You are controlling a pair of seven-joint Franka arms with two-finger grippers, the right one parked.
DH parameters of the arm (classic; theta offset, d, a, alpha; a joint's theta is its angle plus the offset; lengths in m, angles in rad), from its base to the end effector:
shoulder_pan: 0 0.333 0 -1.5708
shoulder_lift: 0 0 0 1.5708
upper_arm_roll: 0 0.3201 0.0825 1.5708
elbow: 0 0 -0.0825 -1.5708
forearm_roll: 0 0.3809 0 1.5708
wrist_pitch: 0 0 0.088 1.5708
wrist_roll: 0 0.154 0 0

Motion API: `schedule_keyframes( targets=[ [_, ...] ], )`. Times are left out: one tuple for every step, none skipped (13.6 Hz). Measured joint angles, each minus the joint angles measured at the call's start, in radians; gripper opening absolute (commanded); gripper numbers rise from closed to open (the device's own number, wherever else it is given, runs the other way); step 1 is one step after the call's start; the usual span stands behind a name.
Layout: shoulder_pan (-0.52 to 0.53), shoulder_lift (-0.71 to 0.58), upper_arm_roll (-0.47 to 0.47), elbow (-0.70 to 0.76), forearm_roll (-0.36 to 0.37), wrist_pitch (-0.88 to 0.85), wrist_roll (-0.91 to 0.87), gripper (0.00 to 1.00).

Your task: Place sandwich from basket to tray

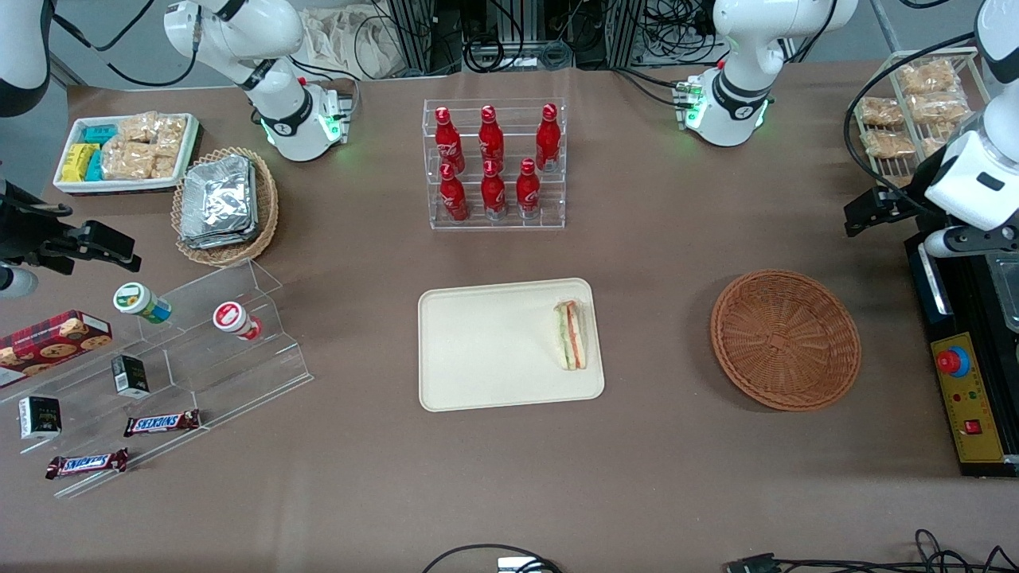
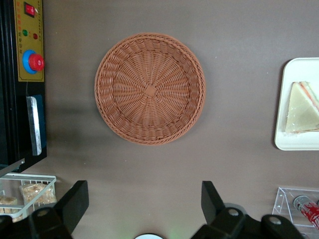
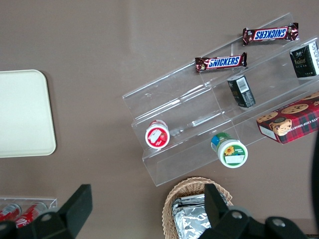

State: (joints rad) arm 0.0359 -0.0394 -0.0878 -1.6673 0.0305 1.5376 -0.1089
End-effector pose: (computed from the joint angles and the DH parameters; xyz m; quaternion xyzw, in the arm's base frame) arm 0.5281 -0.0234 0.5554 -0.9984 -0.0284 0.0437 0.0206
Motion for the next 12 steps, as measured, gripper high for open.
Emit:
schedule_keyframes(
  targets=[
    [0.0, 0.0, 0.0, -0.001, 0.0, -0.006, 0.0, 1.0],
    [0.0, 0.001, 0.0, -0.002, 0.0, -0.007, 0.0, 1.0],
    [0.001, 0.003, 0.0, -0.002, 0.0, -0.008, 0.0, 1.0],
    [0.002, 0.006, 0.0, -0.003, 0.0, -0.008, -0.001, 1.0],
    [0.002, 0.008, 0.0, -0.003, 0.0, -0.008, -0.001, 1.0],
    [0.002, 0.008, 0.0, -0.003, 0.0, -0.008, -0.001, 1.0],
    [0.002, 0.008, 0.0, -0.003, 0.0, -0.009, -0.001, 1.0],
    [0.002, 0.008, 0.0, -0.003, 0.0, -0.01, -0.001, 1.0],
    [0.002, 0.008, 0.0, -0.003, 0.0, -0.01, -0.001, 1.0],
    [0.002, 0.008, 0.0, -0.003, 0.0, -0.01, -0.001, 1.0],
    [0.002, 0.008, 0.0, -0.003, 0.0, -0.01, -0.001, 1.0],
    [0.002, 0.008, 0.0, -0.003, 0.0, -0.01, -0.001, 1.0]
  ],
)
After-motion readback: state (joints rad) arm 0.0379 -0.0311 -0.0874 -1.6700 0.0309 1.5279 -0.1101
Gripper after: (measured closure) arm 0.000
